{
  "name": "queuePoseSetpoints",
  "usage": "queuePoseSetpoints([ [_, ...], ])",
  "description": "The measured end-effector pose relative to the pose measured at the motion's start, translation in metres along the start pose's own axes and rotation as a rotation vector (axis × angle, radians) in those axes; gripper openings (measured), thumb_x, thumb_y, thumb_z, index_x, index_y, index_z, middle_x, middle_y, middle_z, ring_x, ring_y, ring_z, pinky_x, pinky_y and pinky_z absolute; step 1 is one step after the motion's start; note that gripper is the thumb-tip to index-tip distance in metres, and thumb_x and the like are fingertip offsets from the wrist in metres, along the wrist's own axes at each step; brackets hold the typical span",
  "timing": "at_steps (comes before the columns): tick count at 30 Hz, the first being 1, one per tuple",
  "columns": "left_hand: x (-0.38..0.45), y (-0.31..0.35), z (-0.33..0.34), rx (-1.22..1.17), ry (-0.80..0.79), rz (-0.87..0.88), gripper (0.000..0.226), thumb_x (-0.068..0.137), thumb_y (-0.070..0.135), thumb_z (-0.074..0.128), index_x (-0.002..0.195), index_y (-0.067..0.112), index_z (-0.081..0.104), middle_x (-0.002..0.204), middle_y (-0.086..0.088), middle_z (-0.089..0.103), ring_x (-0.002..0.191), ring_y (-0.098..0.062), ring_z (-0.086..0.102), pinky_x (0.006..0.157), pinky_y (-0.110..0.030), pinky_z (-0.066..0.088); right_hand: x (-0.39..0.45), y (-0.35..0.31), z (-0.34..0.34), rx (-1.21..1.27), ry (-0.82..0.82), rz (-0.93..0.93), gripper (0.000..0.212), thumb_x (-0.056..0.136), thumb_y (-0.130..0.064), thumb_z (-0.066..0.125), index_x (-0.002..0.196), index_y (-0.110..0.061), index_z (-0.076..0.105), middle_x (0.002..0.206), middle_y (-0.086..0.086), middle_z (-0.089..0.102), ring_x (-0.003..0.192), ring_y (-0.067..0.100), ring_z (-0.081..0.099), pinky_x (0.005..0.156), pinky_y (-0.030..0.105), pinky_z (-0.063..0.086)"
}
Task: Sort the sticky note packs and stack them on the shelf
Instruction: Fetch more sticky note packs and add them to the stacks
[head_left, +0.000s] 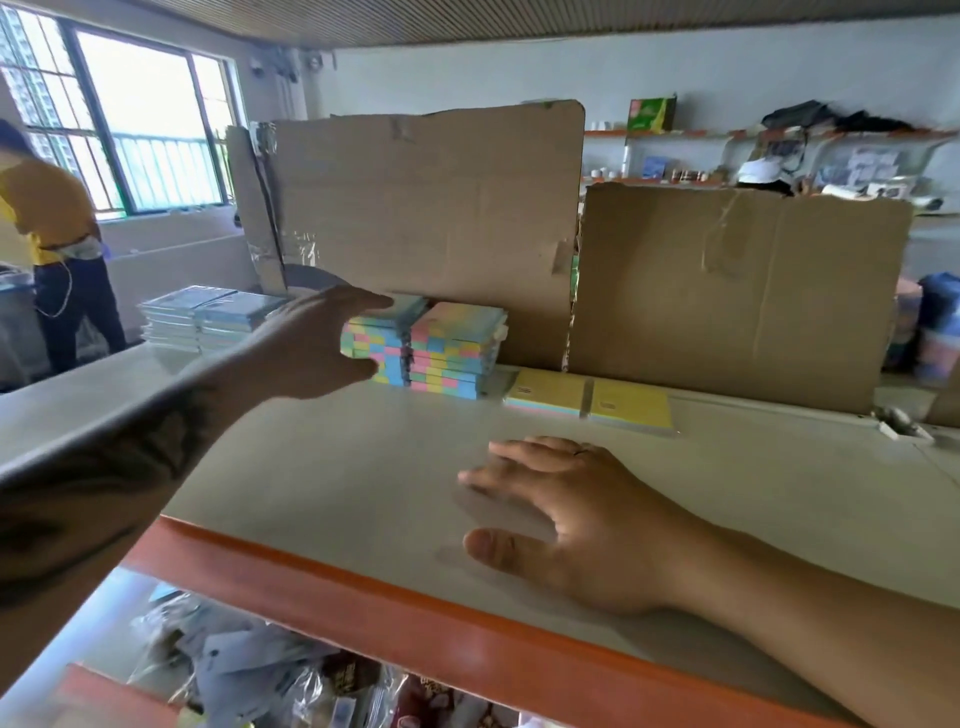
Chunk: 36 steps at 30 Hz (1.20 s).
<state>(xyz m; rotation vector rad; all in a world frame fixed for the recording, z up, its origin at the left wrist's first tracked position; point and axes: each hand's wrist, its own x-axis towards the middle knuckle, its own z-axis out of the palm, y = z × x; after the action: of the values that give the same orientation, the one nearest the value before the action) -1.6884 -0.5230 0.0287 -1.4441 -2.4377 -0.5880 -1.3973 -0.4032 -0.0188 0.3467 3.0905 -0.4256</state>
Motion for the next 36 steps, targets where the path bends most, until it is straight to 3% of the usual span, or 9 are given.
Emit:
queuePoseSetpoints([
  [2, -0.008, 0.002, 0.009, 0.115, 0.006, 0.021, 0.087, 0.080, 0.032, 0.082, 0.155, 0.032, 0.039, 0.159, 0.001, 0.041, 0.144, -0.027, 0.039, 0.117, -0.044, 0.030, 0.000, 0.000, 0.000, 0.001, 0.007, -0.004, 0.091, 0.071, -0.096, 0.017, 0.154, -0.058, 0.026, 0.169, -0.020, 0.014, 0.155, 0.001, 0.007, 0.127, 0.032, 0.007],
  [5, -0.010, 0.001, 0.016, 0.106, 0.001, 0.030, 0.089, 0.081, 0.031, 0.081, 0.157, 0.031, 0.035, 0.163, 0.001, 0.036, 0.148, -0.025, 0.033, 0.119, -0.041, 0.026, 0.002, 0.001, 0.002, -0.003, 0.019, -0.007, 0.099, 0.065, -0.101, 0.009, 0.153, -0.058, 0.024, 0.169, -0.022, 0.015, 0.154, 0.000, 0.007, 0.127, 0.032, 0.008],
  [11, -0.010, 0.001, 0.015, 0.114, -0.006, 0.032, 0.089, 0.082, 0.035, 0.081, 0.157, 0.033, 0.034, 0.162, 0.003, 0.036, 0.147, -0.024, 0.033, 0.117, -0.044, 0.030, 0.000, -0.002, -0.001, -0.019, 0.001, 0.002, 0.085, 0.076, -0.091, 0.024, 0.154, -0.057, 0.026, 0.169, -0.021, 0.014, 0.153, 0.000, 0.007, 0.125, 0.028, 0.006],
  [16, -0.010, 0.007, 0.011, 0.120, -0.033, 0.045, 0.089, 0.083, 0.035, 0.081, 0.158, 0.032, 0.032, 0.162, 0.002, 0.036, 0.147, -0.025, 0.033, 0.118, -0.048, 0.031, -0.001, -0.005, -0.003, -0.025, -0.003, 0.003, 0.083, 0.079, -0.088, 0.024, 0.155, -0.055, 0.027, 0.169, -0.021, 0.014, 0.153, -0.001, 0.007, 0.124, 0.027, 0.005],
  [20, -0.010, 0.006, 0.009, 0.125, -0.057, 0.038, 0.093, 0.083, 0.041, 0.080, 0.159, 0.035, 0.026, 0.165, 0.004, 0.030, 0.150, -0.025, 0.028, 0.121, -0.054, 0.025, 0.001, 0.000, 0.001, -0.034, 0.017, -0.008, 0.086, 0.077, -0.093, 0.020, 0.155, -0.056, 0.025, 0.168, -0.022, 0.015, 0.153, -0.001, 0.008, 0.126, 0.035, 0.010],
  [23, -0.015, 0.011, 0.008, 0.094, -0.032, 0.052, 0.089, 0.085, 0.041, 0.079, 0.158, 0.033, 0.029, 0.165, 0.005, 0.028, 0.150, -0.023, 0.026, 0.121, -0.051, 0.020, 0.002, 0.001, 0.003, -0.037, 0.028, -0.006, 0.081, 0.081, -0.091, 0.025, 0.154, -0.056, 0.027, 0.168, -0.023, 0.017, 0.153, 0.000, 0.010, 0.126, 0.035, 0.010],
  [27, -0.030, 0.028, 0.012, 0.040, 0.020, 0.103, 0.081, 0.086, 0.046, 0.074, 0.156, 0.035, 0.034, 0.164, 0.006, 0.032, 0.151, -0.019, 0.024, 0.122, -0.045, 0.017, 0.002, -0.002, 0.002, -0.036, 0.048, -0.002, 0.076, 0.085, -0.085, 0.033, 0.154, -0.052, 0.033, 0.168, -0.021, 0.020, 0.154, 0.003, 0.013, 0.126, 0.032, 0.010],
  [31, -0.051, 0.058, 0.018, 0.022, 0.001, 0.169, 0.079, 0.088, 0.056, 0.068, 0.156, 0.039, 0.033, 0.164, 0.007, 0.031, 0.151, -0.019, 0.024, 0.124, -0.044, 0.018, -0.003, 0.002, -0.005, -0.022, 0.028, 0.024, 0.084, 0.080, -0.087, 0.026, 0.155, -0.049, 0.032, 0.170, -0.014, 0.017, 0.155, 0.007, 0.013, 0.127, 0.036, 0.010],
  [36, -0.074, 0.127, 0.024, 0.032, -0.091, 0.208, 0.085, 0.079, 0.078, 0.043, 0.154, 0.039, 0.033, 0.162, 0.008, 0.034, 0.149, -0.018, 0.027, 0.123, -0.042, 0.021, -0.050, 0.044, -0.034, -0.173, 0.107, 0.129, 0.086, 0.081, -0.085, 0.025, 0.158, -0.045, 0.030, 0.170, -0.008, 0.022, 0.155, 0.013, 0.020, 0.124, 0.034, 0.014],
])
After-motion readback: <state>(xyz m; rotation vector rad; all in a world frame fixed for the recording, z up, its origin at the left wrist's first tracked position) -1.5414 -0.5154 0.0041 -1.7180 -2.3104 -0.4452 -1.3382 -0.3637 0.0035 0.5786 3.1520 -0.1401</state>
